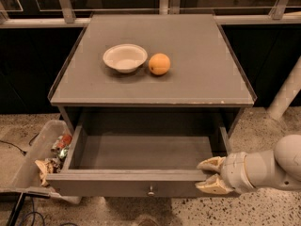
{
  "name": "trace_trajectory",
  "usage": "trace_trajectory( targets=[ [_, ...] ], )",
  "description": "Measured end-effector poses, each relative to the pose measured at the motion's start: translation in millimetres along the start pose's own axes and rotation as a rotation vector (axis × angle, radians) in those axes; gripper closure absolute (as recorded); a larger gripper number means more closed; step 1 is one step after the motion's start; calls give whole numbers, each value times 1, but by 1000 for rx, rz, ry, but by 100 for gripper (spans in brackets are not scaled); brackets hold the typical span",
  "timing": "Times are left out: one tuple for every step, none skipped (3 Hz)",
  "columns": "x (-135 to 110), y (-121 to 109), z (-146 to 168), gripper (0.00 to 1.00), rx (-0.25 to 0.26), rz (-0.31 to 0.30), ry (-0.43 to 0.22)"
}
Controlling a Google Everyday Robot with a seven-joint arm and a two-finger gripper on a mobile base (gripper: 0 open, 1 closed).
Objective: Open top drawer
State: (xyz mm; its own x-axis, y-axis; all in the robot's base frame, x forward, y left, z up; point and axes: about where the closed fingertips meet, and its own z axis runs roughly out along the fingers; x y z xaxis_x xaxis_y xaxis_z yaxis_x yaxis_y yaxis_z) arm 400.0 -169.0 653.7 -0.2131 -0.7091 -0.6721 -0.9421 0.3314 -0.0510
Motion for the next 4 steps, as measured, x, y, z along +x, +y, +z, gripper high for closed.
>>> trace_trajectory(
  targets=[
    [7, 8, -3, 84, -4, 4, -5],
    [8, 11, -5, 100, -4, 5, -5],
    [16, 24, -8, 100, 0, 12, -4],
    [15, 24, -10, 100, 1, 12, -4]
  ],
)
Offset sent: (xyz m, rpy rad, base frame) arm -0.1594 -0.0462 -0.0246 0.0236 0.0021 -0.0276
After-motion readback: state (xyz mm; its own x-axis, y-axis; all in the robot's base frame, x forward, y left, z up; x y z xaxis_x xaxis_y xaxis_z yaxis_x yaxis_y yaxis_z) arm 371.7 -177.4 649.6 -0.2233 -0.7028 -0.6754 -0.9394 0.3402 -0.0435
